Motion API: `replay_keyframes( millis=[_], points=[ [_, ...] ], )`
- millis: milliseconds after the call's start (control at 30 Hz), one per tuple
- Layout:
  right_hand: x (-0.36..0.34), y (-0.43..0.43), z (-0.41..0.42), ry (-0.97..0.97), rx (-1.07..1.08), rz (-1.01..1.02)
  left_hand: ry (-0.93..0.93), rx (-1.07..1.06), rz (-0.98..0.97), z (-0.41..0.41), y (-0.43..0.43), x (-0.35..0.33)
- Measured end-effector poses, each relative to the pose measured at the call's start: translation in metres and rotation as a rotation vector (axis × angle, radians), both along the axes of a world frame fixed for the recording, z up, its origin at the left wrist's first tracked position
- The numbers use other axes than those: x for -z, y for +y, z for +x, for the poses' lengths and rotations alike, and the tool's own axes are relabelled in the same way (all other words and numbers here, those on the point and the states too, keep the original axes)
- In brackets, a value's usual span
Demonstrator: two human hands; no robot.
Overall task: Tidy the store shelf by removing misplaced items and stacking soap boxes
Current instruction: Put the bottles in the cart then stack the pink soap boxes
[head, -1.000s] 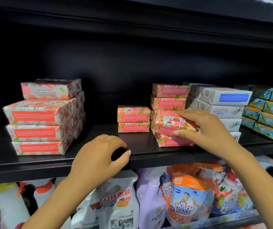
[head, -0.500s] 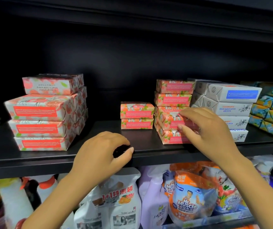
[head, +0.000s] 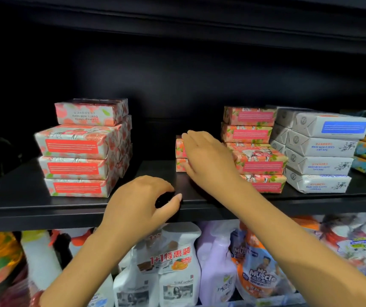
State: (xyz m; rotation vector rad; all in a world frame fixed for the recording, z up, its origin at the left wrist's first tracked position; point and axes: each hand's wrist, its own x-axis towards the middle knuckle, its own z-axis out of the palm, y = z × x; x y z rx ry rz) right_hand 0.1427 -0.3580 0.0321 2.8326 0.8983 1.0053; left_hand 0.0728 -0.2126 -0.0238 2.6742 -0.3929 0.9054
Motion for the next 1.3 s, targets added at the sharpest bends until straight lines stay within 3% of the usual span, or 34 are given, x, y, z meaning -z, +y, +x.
replay_keyframes(
  millis=[200, 367, 533, 600, 767, 900, 1067, 1200, 1300],
  points=[
    [-0.003, 0.009, 0.011, 0.068, 0.153, -0.041, -0.008, 0.010, -0.051, 0.001, -0.002, 0.001],
    [0.001, 0.004, 0.008, -0.022, 0.082, -0.009, -0.006, -0.001, -0.082, 0.001, -0.004, 0.002],
    [0.009, -0.010, 0.001, -0.131, -0.155, 0.171, -0.018, -0.084, -0.139, -0.001, -0.007, 0.000],
    [0.011, -0.018, -0.007, -0.192, -0.252, 0.246, 0.001, -0.056, -0.342, -0.004, -0.007, -0.005],
    [0.016, -0.027, -0.032, -0.537, -0.445, 0.261, 0.190, 0.287, -1.096, -0.004, -0.007, -0.031],
    [0.021, -0.031, -0.037, -0.635, -0.479, 0.232, 0.289, 0.340, -1.143, -0.010, -0.015, -0.041],
    [0.017, -0.055, -0.041, -0.430, -0.503, 0.235, 0.160, 0.370, -1.121, -0.009, -0.018, -0.035],
    [-0.001, -0.069, -0.056, -0.054, -0.375, 0.539, 0.066, 0.403, -1.058, -0.011, -0.018, -0.028],
    [-0.010, -0.075, -0.058, 0.257, -0.335, 0.645, 0.044, 0.480, -0.965, -0.011, -0.019, -0.029]
  ],
)
